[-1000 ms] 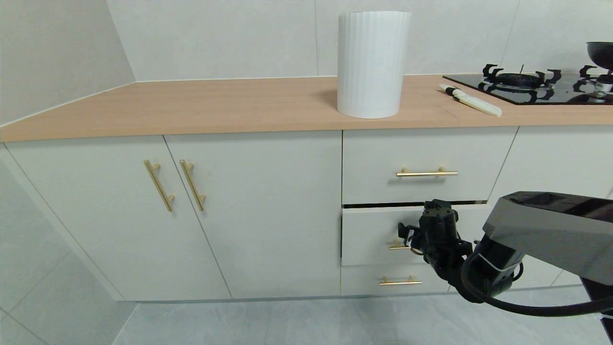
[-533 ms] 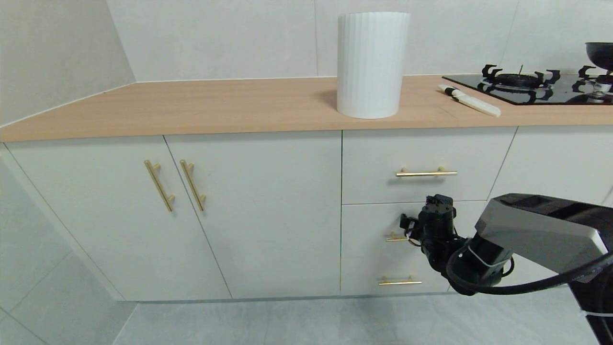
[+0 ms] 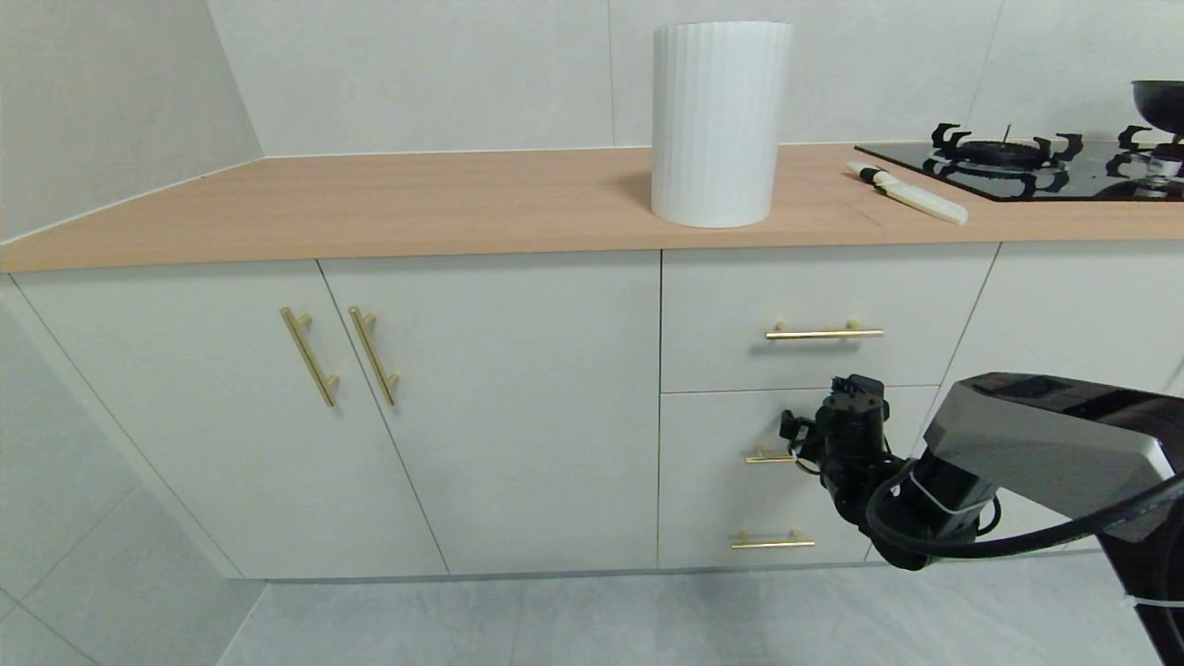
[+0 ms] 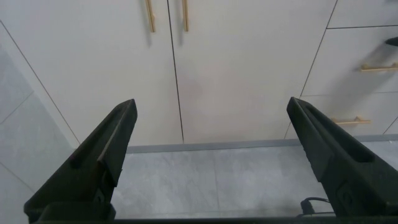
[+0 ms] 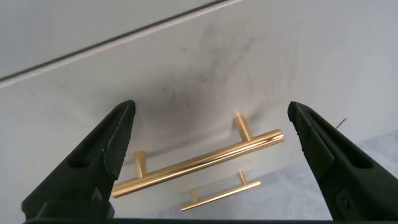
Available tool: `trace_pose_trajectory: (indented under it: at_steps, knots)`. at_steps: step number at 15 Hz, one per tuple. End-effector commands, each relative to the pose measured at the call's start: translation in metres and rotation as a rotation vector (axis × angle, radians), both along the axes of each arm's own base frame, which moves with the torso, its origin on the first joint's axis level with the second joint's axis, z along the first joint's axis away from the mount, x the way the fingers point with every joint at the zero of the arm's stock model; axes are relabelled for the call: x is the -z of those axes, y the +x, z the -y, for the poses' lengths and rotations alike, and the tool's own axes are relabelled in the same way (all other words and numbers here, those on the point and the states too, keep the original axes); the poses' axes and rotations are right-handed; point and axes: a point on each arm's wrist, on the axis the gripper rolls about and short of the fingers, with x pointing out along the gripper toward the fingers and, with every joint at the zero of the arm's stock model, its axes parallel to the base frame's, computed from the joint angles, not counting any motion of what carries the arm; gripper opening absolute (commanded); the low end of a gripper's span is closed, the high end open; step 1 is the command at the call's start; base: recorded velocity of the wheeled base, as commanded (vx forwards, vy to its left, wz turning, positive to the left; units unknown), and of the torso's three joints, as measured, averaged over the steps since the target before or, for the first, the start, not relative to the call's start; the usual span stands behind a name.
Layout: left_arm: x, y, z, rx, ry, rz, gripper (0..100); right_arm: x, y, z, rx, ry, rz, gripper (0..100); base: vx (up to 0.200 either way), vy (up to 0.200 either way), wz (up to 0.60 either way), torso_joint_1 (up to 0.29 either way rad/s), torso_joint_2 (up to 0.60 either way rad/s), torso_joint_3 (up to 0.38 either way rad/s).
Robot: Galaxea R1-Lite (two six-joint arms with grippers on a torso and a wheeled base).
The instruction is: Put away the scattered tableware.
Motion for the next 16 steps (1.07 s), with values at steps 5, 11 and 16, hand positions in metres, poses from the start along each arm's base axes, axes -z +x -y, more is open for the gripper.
trace_pose_trajectory:
  at_steps: [5,11,16]
  knots:
    - [0.000,0.000,0.000,-0.001,0.000,0.000,100,-0.079,-0.078,0.013,-0.134,-0.073,-0.122,100,0.000,0.000,0.00,0.000,0.00,0.000]
    - [0.000,0.000,0.000,-0.001,0.000,0.000,100,-0.140,-0.195,0.057,-0.041,-0.235,-0.075,100,0.000,0.000,0.00,0.000,0.00,0.000]
    - [0.000,0.000,0.000,-0.001,0.000,0.000,100,-0.164,-0.279,0.095,0.026,-0.266,0.089,100,0.000,0.000,0.00,0.000,0.00,0.000]
